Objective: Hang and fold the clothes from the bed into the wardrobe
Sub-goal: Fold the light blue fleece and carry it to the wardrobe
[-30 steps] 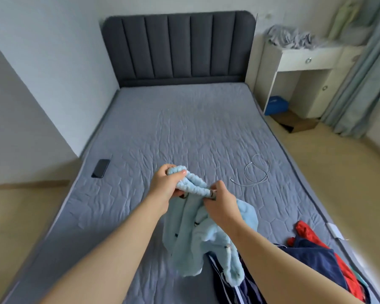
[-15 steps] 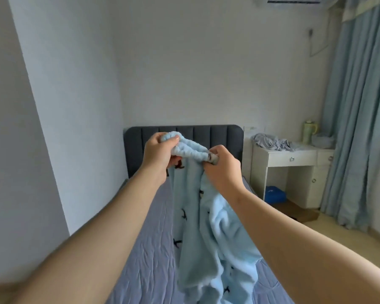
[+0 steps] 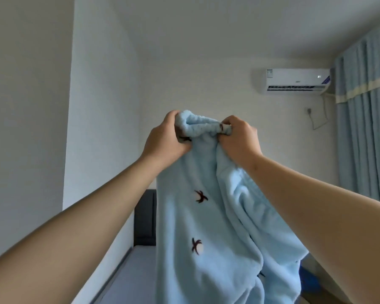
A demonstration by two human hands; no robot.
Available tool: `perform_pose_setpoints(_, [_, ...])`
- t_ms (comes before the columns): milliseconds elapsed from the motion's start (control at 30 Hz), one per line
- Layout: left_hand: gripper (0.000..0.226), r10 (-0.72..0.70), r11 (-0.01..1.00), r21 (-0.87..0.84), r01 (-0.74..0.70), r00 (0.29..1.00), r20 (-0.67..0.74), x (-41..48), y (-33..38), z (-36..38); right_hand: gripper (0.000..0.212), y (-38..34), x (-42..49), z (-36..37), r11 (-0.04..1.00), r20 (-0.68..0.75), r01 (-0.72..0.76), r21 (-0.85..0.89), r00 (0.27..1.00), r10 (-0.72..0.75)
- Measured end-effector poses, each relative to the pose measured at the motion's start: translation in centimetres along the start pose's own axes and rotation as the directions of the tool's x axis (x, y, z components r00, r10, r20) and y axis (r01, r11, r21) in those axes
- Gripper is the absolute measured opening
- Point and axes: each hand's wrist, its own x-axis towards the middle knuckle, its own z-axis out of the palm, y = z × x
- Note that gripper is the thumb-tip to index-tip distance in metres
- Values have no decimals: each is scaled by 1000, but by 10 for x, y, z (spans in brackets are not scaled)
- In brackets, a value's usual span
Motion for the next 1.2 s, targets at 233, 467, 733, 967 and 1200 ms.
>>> perform_pose_setpoints(233, [27,-115,966,209,154,975,-189,10,2,-20,13,-29,10,-7,991,130,123,59,983,-130])
perform_pose_setpoints(467, [27,-145,741,-586,327,930,337,-30,2,-3,18,-23,-7,0,966,253,-52,252,967,-14])
perform_pose_setpoints(733, [39,-276,664,-496,559,800,532,-39,10,-2,17,-22,-18,-1,911,349,-189,367,936,53])
perform_pose_setpoints(967, [9,-482,494,-635,594,795,369,-18,16,-4,34,-11,-25,-15,862,542,-295,412,840,29])
perform_pose_setpoints(1200, [29,-476,343,-779,524,812,337,14,19,-16,34,10,-42,-14,906,812,-404,128,567,138])
